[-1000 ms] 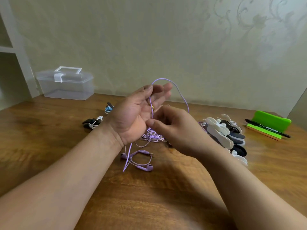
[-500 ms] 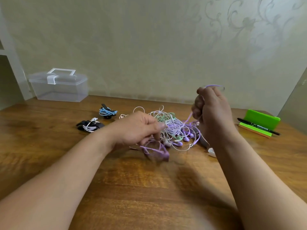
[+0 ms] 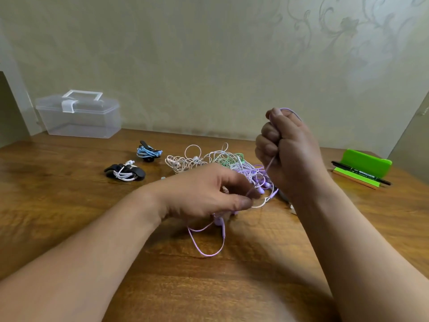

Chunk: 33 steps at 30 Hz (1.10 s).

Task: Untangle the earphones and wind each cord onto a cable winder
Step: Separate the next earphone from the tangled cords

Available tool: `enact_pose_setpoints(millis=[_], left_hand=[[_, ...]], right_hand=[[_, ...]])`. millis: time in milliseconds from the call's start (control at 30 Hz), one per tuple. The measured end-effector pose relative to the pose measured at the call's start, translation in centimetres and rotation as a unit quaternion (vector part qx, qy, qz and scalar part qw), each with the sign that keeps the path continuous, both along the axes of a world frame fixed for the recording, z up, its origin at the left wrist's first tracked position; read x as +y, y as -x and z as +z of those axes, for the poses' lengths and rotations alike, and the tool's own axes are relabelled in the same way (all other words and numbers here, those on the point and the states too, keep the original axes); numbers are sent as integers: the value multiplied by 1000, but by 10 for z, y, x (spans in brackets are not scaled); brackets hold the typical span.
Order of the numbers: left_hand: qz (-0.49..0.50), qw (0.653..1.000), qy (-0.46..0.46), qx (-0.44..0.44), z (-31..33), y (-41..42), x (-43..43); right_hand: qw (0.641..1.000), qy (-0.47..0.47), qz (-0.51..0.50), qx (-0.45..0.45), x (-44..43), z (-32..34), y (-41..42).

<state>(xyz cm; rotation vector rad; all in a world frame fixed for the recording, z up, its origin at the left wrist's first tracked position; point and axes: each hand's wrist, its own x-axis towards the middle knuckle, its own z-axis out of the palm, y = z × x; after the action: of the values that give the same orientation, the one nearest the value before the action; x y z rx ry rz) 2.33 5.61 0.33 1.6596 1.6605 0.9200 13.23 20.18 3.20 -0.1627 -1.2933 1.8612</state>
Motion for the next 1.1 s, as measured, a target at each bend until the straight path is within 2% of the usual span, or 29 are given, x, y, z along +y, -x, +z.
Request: enact_pose_setpoints(millis=[33,133,200,300,433,600,767,867,1000,1100], left_hand=[[5,1000,-14,5,-3,-2,2],[26,987,-85,-137,0,-3,4],[41,968,-154,-196,4,2,5],[58,927,-207,-307,7,7,8],[100,875,-246,-405,11,13,8],[176,843,-292,-417,13,29,6],[254,847,-325,-335,8,34,10],[282,856,-324,-288,4,34,13],[275,856,-327,-292,2,37,15],[263,846,-341,-314,2,41,15]], right_hand=[[1000,4,-7,-3,0,0,0],[999,28,-37,-16,4,-2,0],[998,39,-21,-49,3,-3,-1],[987,17,72,-145,-2,-8,3],[945,-55,223,-234,-12,-19,6],[916,-177,249,-260,-11,-23,-3],[906,-252,212,-266,1,-23,-6],[922,-249,163,-250,4,-24,-4],[943,-200,125,-235,2,-24,-2],[924,-243,124,-269,9,-22,-9]])
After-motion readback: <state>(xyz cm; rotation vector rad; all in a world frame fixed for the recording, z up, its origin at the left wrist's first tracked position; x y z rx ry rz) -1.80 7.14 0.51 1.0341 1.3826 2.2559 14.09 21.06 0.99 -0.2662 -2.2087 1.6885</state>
